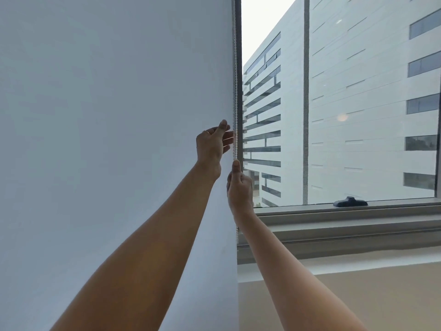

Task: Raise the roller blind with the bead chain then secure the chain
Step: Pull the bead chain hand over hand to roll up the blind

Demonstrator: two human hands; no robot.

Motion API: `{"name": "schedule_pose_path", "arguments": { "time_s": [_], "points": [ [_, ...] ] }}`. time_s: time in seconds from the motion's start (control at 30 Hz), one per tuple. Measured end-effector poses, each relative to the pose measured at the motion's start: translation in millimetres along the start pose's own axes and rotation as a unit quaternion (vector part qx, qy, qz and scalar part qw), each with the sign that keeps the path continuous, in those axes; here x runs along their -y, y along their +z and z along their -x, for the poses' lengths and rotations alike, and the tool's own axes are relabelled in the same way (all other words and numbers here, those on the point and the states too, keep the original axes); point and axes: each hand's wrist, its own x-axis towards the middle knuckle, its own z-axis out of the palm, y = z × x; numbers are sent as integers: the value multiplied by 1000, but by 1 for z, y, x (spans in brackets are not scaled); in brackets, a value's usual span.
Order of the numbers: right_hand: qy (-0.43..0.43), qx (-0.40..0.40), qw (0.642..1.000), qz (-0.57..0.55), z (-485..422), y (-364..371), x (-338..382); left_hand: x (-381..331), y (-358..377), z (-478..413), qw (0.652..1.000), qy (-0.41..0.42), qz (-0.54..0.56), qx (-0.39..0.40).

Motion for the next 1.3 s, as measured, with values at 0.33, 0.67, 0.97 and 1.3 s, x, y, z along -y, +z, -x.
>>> {"name": "schedule_pose_path", "arguments": {
  "time_s": [0.33, 0.67, 0.97, 1.3],
  "points": [
    [-5, 55, 998, -15, 12, 10, -19, 29, -10, 1, 994, 5, 103, 42],
    [54, 183, 977, -99, 18, 12, -47, 58, -41, 7, 990, 22, 129, 44],
    [19, 176, 968, -177, -47, 10, 47, 52, -46, 14, 987, 32, 149, 51],
    [51, 105, 970, -213, -64, 37, 131, 52, -36, 23, 985, 19, 159, 68]
  ]
}}
